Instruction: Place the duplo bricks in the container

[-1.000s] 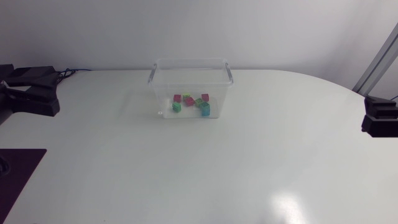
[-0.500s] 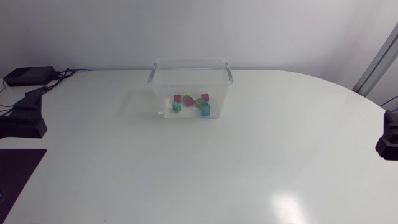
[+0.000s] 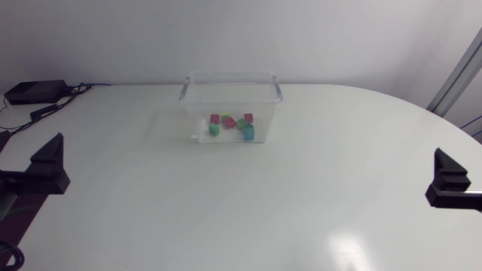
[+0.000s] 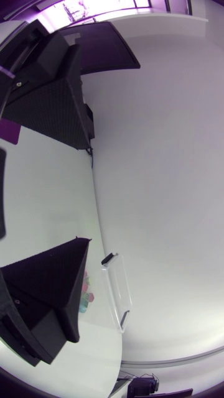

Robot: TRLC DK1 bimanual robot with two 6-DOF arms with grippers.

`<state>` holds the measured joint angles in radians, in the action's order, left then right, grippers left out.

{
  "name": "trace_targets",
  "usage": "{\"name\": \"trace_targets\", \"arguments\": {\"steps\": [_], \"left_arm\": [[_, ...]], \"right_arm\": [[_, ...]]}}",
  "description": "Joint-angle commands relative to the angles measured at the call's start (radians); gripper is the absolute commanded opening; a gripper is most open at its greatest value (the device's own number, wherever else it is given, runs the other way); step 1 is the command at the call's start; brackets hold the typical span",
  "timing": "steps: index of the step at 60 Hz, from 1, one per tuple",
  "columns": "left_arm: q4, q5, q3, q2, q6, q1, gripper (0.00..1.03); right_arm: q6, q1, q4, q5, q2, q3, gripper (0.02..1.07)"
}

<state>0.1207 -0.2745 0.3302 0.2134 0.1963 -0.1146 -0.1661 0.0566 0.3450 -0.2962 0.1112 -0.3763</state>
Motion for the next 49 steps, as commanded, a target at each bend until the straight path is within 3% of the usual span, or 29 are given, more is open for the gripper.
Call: {"name": "trace_targets", "arguments": {"steps": [1,38,49], "left_arm": [[-0.029,0.030,-0.052,-0.030,-0.049,0.018,0.99],[-0.120,0.272,-0.327,-0.212,-0.195,0.114,0.99],[-0.121,0.274,-0.330,-0.213,-0.196,0.115,0.99]], "right_arm": [[0.037,-0.011,-0.048,0.029,-0.020,0.056,1.02],[0.165,-0.056,-0.342,0.293,-0.110,0.373,1.02],[0.166,-0.057,-0.345,0.296,-0.111,0.376,1.02]]}}
